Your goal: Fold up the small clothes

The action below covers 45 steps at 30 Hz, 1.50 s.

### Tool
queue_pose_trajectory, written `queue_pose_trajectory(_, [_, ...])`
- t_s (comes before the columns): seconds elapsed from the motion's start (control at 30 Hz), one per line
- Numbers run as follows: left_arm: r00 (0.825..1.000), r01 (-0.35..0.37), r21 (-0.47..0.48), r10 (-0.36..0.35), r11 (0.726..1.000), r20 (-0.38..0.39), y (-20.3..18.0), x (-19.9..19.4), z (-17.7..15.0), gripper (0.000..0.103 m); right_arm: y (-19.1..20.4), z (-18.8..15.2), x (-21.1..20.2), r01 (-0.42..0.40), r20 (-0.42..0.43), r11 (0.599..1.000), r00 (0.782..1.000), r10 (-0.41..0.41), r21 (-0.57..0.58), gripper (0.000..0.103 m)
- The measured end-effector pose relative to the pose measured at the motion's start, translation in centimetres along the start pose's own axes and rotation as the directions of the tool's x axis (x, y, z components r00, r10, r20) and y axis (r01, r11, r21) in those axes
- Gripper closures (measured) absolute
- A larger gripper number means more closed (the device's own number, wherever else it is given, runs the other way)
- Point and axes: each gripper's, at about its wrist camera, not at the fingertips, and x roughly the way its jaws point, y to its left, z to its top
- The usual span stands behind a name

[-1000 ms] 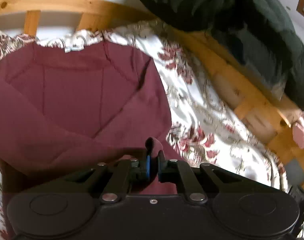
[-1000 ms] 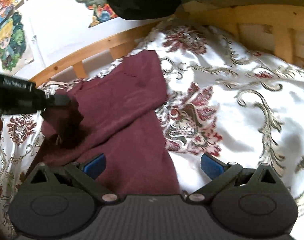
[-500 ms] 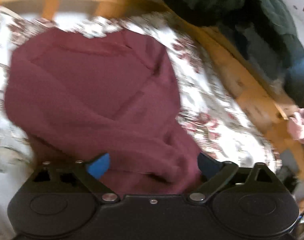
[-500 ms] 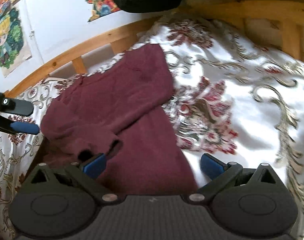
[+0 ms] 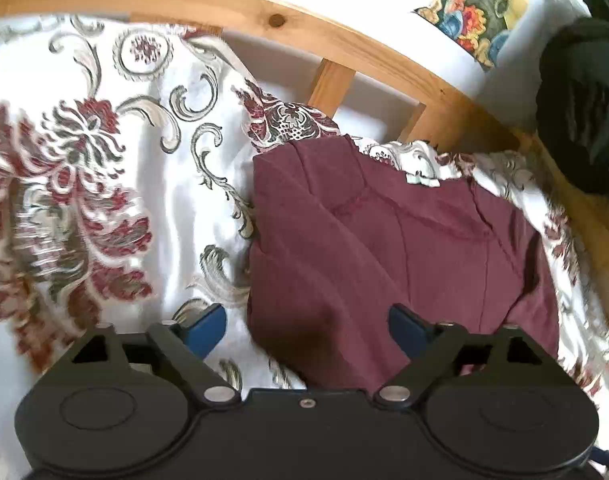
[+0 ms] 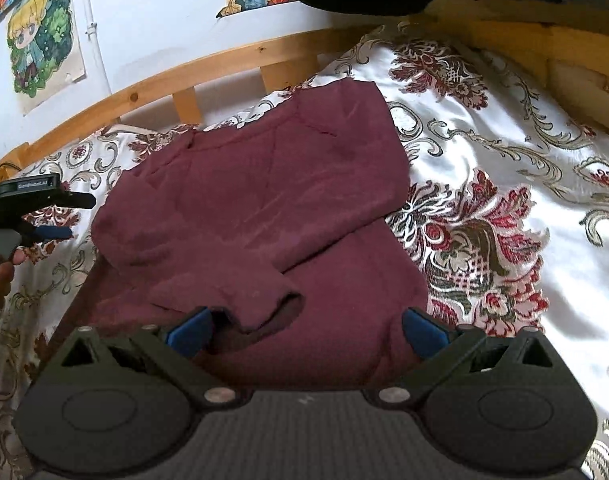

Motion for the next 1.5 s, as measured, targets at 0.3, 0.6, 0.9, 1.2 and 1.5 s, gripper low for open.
queue_pose_trajectory(0.3, [0.996, 0.015, -0.139, -0.027, 0.99, -0.083, 2.9, 3.1, 0.3, 0.087, 1.3, 1.0, 0.6, 0.026, 0.091, 0.999, 0.996, -0.024, -0.024, 0.0])
queue_pose_trajectory(0.6, [0.996, -0.05, -0.108, 0.041, 0.993, -0.078, 2.7, 2.6, 0.3, 0.079, 2.1, 1.2, 2.6, 0.032, 0.054, 0.999, 0.998, -0.03, -0.044, 0.0])
queue_pose_trajectory(0.9, [0.988, -0.139, -0.061, 0.134, 0.988, -0.077, 2.5, 1.6, 0.5, 0.051, 1.6, -0.4, 3.0, 0.139, -0.024, 0.986, 0.99, -0.142, -0.088, 0.0])
queue_pose_trajectory(1.2, [0.987, -0.153, 0.039, 0.155, 0.987, -0.049, -0.9, -0.6, -1.4, 0.002, 0.2, -0.6, 0.6, 0.131, 0.012, 0.99, 0.991, -0.13, -0.058, 0.0])
queue_pose_trajectory(1.5, [0.983, -0.069, 0.216, 0.103, 0.974, -0.152, -6.9, -3.2, -6.1, 0.001, -0.8, -1.6, -2.4, 0.115, 0.038, 0.991, 0.993, -0.113, -0.063, 0.0])
